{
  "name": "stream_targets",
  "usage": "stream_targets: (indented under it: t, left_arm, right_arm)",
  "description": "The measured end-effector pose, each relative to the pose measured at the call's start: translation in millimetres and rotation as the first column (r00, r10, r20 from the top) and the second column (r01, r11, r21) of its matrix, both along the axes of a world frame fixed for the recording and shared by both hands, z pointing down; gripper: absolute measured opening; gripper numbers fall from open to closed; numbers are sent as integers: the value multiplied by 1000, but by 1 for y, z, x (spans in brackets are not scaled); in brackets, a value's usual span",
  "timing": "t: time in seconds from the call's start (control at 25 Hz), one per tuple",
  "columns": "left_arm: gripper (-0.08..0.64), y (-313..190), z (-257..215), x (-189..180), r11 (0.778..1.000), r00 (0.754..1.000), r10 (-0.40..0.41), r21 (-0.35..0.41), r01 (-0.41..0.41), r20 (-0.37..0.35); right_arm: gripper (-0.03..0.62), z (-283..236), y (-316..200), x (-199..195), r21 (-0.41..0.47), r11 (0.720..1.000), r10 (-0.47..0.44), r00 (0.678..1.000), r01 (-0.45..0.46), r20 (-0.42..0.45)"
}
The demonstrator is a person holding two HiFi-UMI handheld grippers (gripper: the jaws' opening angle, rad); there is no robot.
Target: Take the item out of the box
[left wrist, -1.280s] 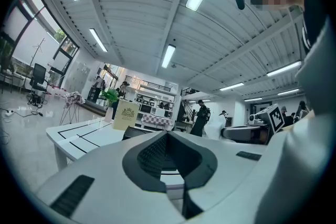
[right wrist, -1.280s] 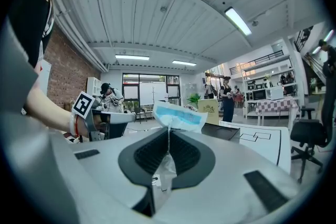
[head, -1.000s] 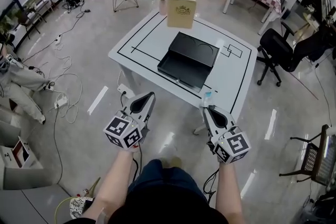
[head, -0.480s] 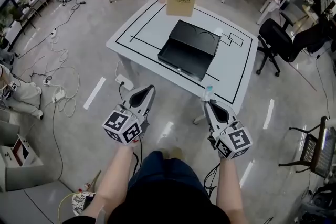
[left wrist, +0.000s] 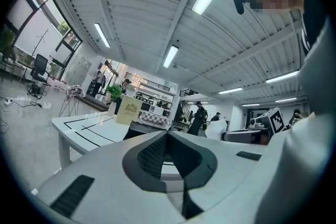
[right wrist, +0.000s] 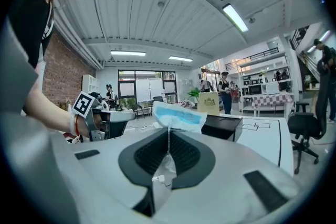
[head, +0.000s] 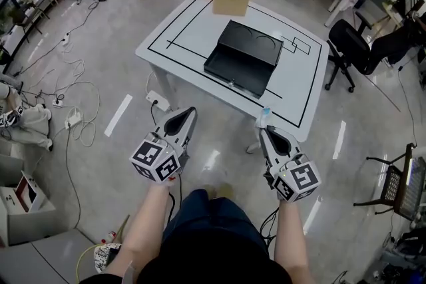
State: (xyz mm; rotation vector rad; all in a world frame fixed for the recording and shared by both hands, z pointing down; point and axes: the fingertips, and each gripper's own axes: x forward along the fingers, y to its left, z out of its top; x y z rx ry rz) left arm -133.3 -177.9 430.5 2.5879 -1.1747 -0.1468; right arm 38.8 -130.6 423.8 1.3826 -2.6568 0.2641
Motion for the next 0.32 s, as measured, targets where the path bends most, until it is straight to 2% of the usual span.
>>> stream_targets:
  t: [0.32]
  left_arm:
    - [12, 5, 2, -9, 1000, 1000, 16, 6, -16, -8]
  right_arm:
    - [9, 1, 8, -12, 6, 1000, 10, 1000, -10, -6]
